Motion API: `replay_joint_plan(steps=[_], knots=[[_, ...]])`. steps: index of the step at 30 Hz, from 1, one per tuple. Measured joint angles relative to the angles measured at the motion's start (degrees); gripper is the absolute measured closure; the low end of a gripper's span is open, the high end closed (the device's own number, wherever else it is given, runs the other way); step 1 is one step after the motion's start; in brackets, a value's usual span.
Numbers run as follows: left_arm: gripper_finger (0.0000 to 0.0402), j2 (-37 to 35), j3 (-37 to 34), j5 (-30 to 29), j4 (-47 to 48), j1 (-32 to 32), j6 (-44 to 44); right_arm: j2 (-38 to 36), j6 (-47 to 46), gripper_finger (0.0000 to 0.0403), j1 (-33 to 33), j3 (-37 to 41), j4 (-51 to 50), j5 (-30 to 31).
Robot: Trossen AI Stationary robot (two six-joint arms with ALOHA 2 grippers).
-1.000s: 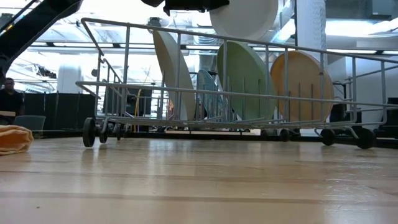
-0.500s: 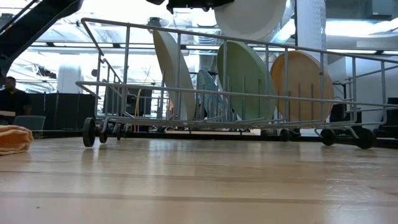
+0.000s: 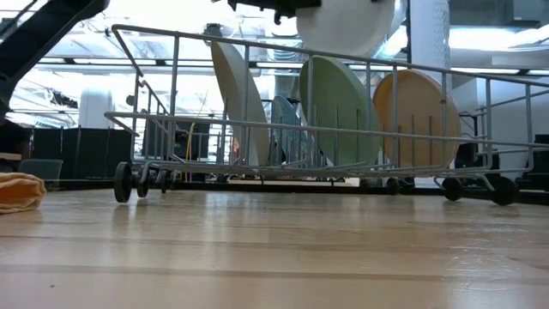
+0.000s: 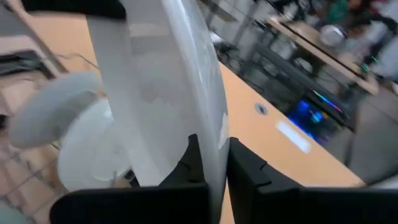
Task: Sort dishes
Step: Put the white plate in the dish rack
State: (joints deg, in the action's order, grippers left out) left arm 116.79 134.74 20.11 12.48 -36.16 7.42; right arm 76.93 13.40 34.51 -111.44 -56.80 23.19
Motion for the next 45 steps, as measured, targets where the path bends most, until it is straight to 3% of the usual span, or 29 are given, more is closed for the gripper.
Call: replay_joint_plan(steps=[9, 17, 24, 30, 36, 45], knots=[[0.0229, -6.08, 0.11, -12.00, 19.03, -0.68, -0.14, -0.09, -2.46, 0.0381, 0.83, -6.69, -2.52, 14.52], [0.0226, -10.82, 0.11, -36.19, 43.57, -0.83, -10.36, 0.70, -12.76, 0.0381, -0.81, -10.45, -5.82, 27.78], [0.0226, -11.44, 0.09, -49.93, 63.92, -1.11, -22.86, 3.13, -29.34, 0.0381, -5.25, -10.45, -19.30, 34.11], [0.0226, -11.08, 0.04, -52.51, 73.75, -2.08, -25.77, 8.28, -43.13, 0.0381, -9.65, -10.43, -29.02, 33.06], [0.0226, -11.04, 0.00, -52.49, 75.70, -2.88, -25.03, 13.77, -43.99, 0.0381, -12.18, -10.43, -30.03, 33.06], [0.0226, -11.04, 0.00, -48.50, 77.58, -2.99, -24.40, 21.43, -44.55, 0.0381, -9.17, -10.43, -31.86, 32.17]])
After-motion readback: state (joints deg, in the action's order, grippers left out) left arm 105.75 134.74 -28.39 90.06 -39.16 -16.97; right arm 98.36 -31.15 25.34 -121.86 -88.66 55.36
